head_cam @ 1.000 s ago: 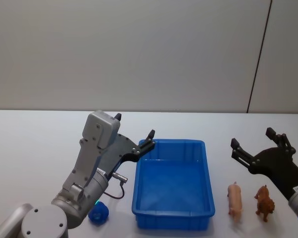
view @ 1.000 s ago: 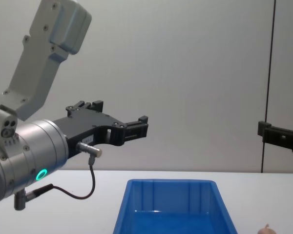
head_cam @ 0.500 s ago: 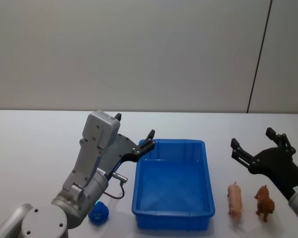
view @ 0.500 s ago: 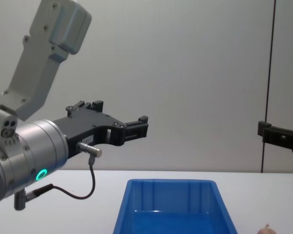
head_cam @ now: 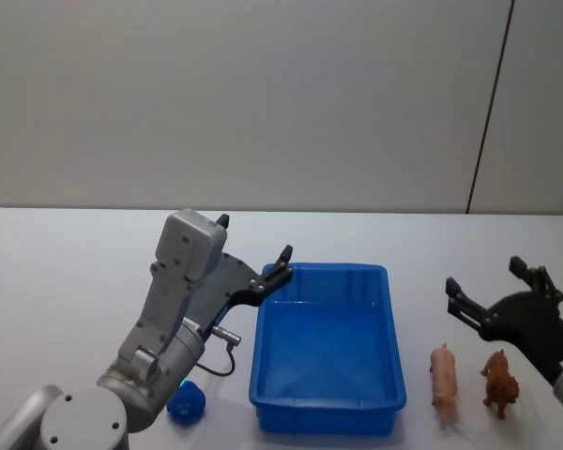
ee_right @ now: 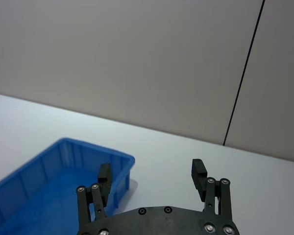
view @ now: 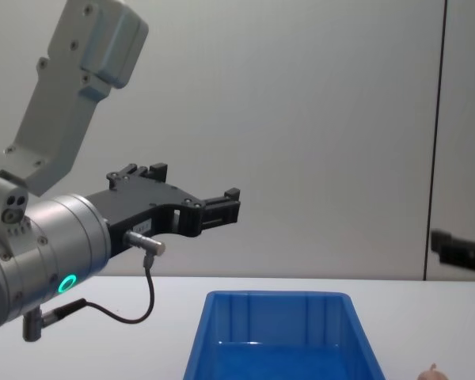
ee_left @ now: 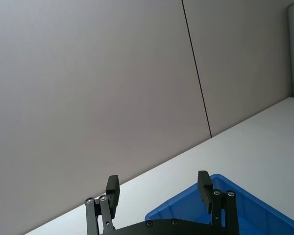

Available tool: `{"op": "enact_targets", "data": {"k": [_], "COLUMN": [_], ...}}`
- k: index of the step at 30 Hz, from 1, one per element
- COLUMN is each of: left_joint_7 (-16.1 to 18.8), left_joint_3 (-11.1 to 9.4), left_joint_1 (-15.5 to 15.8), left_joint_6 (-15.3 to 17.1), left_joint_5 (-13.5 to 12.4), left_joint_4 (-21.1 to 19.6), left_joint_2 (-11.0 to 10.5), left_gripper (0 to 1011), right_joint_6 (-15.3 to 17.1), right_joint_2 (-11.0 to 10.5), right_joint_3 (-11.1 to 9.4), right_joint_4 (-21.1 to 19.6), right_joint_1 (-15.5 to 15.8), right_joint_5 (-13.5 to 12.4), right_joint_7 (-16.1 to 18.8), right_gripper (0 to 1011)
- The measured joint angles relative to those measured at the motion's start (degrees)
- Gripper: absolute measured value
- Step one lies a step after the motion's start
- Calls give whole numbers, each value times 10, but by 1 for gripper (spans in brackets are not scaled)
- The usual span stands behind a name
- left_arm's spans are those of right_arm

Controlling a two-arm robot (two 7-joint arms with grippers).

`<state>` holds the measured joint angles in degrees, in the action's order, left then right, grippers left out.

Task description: Pick up the two dolls from the table and place them into the box.

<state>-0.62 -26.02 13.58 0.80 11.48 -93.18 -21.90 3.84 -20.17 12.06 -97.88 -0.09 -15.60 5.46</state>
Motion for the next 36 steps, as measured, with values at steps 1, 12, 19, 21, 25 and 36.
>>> {"op": "enact_targets", "data": {"k": [1,12,19,21,25,36], "left_joint_7": [0,0,0,0,0,0], "left_joint_3": [0,0,0,0,0,0], "left_joint_1": [0,0,0,0,0,0], "left_joint_6": [0,0,0,0,0,0], "left_joint_5": [0,0,0,0,0,0], "left_joint_4": [0,0,0,0,0,0], "left_joint_2": [0,0,0,0,0,0], "left_gripper": [1004,1004,1004,1004,1004,1004], "right_joint_6": [2,38,57,63,71,95], "right_joint_2": [-2,-23,-36,-39,-46,-54], "right_joint_3": [-1,-13,-20,-21,-24,-25], "right_joint_4": [3,30,37,38,39,39], "right_joint_1": [0,12,25,29,38,51], "right_joint_5": [1,12,14,15,15,13], "right_joint_7": [1,13,17,19,28,48], "right_gripper": [1001,1001,1001,1001,1001,1001]}}
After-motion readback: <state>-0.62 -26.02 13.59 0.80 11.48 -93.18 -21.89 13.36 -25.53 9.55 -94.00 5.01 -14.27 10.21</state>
